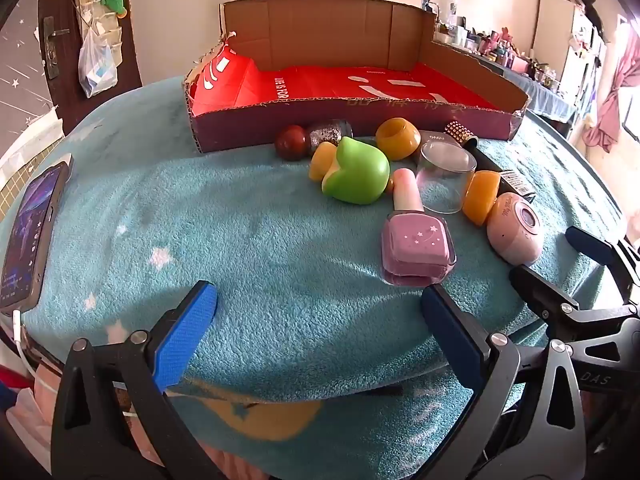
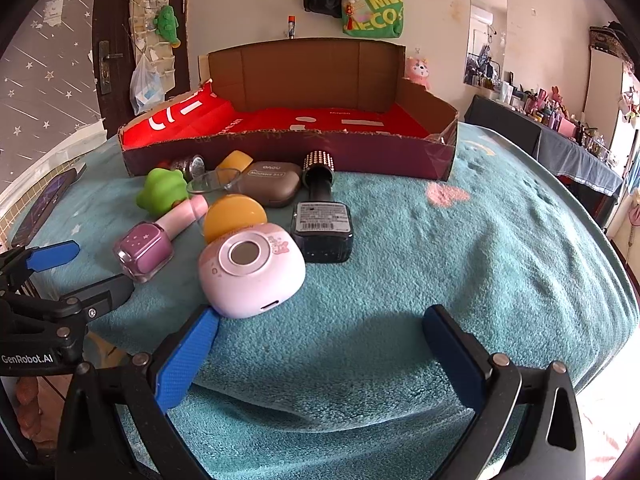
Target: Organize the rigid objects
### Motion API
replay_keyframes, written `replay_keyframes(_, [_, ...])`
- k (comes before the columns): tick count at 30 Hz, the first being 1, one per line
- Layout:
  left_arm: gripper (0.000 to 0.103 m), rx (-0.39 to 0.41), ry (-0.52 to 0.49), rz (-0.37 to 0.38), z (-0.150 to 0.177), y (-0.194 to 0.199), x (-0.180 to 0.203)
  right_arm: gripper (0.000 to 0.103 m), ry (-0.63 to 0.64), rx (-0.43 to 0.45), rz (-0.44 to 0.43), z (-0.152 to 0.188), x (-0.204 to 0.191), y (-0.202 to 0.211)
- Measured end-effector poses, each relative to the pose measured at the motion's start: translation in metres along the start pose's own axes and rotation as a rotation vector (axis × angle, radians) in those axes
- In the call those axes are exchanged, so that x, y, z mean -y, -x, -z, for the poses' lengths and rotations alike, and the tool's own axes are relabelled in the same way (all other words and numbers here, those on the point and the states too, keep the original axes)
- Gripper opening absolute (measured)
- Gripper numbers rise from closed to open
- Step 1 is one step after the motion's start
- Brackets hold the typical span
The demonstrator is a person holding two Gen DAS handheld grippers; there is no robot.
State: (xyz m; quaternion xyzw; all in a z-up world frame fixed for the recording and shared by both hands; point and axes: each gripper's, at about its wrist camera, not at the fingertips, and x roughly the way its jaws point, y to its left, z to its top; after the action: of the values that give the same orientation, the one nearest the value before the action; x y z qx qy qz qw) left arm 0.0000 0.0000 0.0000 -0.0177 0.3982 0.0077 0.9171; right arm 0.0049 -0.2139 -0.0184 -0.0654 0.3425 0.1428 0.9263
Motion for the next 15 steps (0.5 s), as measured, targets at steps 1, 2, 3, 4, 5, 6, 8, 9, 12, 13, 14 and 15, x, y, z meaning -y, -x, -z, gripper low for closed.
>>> replay_keyframes(1, [0.103, 0.000, 0.000, 0.000, 0.0000, 0.0000, 0.0001, 0.103, 0.000, 0.000, 0.000, 0.0001, -0.0001, 0.0000])
replay_keyframes(2, [0.103, 0.001, 0.000, 0.000, -0.0001, 0.0001, 0.0000, 0.103, 0.000, 0.000, 0.000, 0.0000, -0.0001, 0.0000])
replay_keyframes(3, [0.103, 0.001, 0.000, 0.000, 0.0000, 0.0002, 0.0002, 0.103, -0.001, 0.000, 0.000, 0.0002, -0.0001, 0.0000])
replay_keyframes(4, [0.103, 0.001, 0.000, 0.000, 0.0001, 0.0002, 0.0004, 0.103, -0.001, 0.000, 0.000, 0.0001, -0.0001, 0.0001])
replay_keyframes(5, [0.103, 0.001, 0.000, 0.000, 0.0002, 0.0003, 0.0007, 0.103, -0.001, 0.000, 0.000, 0.0001, -0.0001, 0.0000])
replay_keyframes(6, [0.103, 0.001, 0.000, 0.000, 0.0003, 0.0004, 0.0010, 0.103, -0.001, -0.001, 0.000, 0.0001, -0.0001, 0.0000])
replay_keyframes(8, [0.103, 0.001, 0.000, 0.000, 0.0001, 0.0000, 0.0002, 0.103, -0.001, -0.001, 0.000, 0.0000, -0.0001, 0.0000])
replay_keyframes(9, [0.103, 0.002, 0.000, 0.000, 0.0002, 0.0001, 0.0003, 0.103, -0.001, -0.001, 0.000, 0.0001, -0.0001, 0.0000])
replay_keyframes(12, [0.103, 0.003, 0.000, 0.000, 0.0004, 0.0002, 0.0007, 0.103, -0.001, -0.001, 0.000, 0.0001, -0.0002, 0.0001])
replay_keyframes(13, [0.103, 0.003, 0.000, 0.000, 0.0004, 0.0003, 0.0008, 0.103, -0.001, 0.000, 0.000, 0.0000, 0.0000, 0.0001])
replay_keyframes(14, [0.103, 0.000, 0.001, 0.000, -0.0004, 0.0002, -0.0001, 0.103, -0.001, 0.000, 0.000, 0.0000, -0.0001, 0.0001])
replay_keyframes(15, [0.103, 0.000, 0.000, 0.000, -0.0004, 0.0002, -0.0001, 0.103, -0.001, 0.000, 0.000, -0.0001, -0.0001, 0.0001])
